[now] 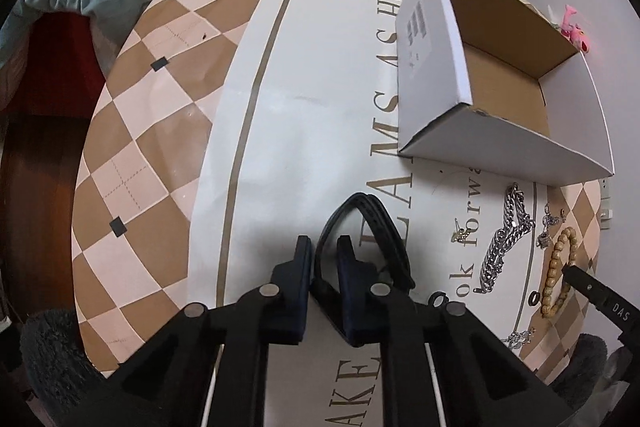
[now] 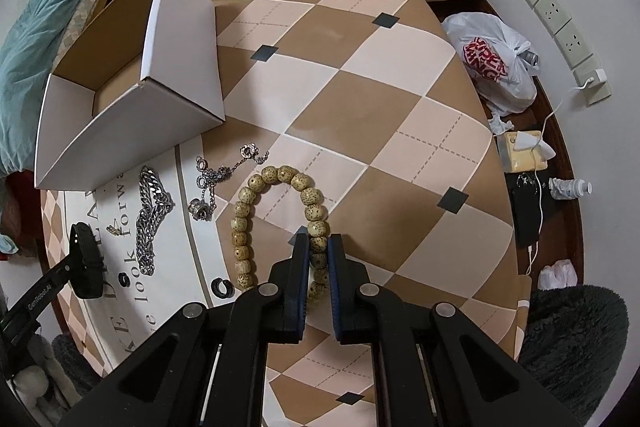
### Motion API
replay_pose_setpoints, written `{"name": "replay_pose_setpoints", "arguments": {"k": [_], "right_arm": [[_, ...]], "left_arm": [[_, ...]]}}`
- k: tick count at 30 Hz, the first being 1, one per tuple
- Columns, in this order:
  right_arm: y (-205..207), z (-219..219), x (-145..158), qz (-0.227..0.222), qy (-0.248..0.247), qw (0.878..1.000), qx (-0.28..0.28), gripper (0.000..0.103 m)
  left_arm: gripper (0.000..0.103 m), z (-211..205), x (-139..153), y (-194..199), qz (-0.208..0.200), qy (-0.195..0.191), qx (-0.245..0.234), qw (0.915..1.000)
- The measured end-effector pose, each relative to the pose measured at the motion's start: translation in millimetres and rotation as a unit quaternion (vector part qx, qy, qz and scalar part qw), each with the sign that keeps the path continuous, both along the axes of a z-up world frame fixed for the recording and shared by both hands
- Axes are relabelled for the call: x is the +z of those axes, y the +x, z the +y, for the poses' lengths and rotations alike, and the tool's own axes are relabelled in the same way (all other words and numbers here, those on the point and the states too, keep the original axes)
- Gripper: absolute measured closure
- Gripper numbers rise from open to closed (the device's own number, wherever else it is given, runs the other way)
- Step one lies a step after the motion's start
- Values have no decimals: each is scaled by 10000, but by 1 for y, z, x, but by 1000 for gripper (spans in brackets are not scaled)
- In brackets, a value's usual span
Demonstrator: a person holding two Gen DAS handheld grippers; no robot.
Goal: Organize jewelry
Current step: 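Grasp the black watch band with the left tool while the right tool grasps the wooden bead bracelet, then carry the watch band with the left tool into the white box while the right tool carries the bracelet there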
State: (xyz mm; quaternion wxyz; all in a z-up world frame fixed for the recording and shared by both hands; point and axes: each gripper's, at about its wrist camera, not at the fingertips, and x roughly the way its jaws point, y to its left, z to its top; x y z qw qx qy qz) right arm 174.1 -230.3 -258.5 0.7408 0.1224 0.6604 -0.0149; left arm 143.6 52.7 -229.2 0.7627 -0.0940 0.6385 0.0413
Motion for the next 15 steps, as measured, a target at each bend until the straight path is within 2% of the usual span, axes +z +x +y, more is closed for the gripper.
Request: {"name": "replay_pose_setpoints", "arguments": {"k": [6,15], "right_arm": [[-12,-7,14,-280,355,9987,-235,94],[-24,3,61,-767,569,9954,-35,94]], "left_arm": [[97,-14,12,-4,-114,21,-172,9998],[100,-36,59,-24,-428,-161,-436,9980]]}}
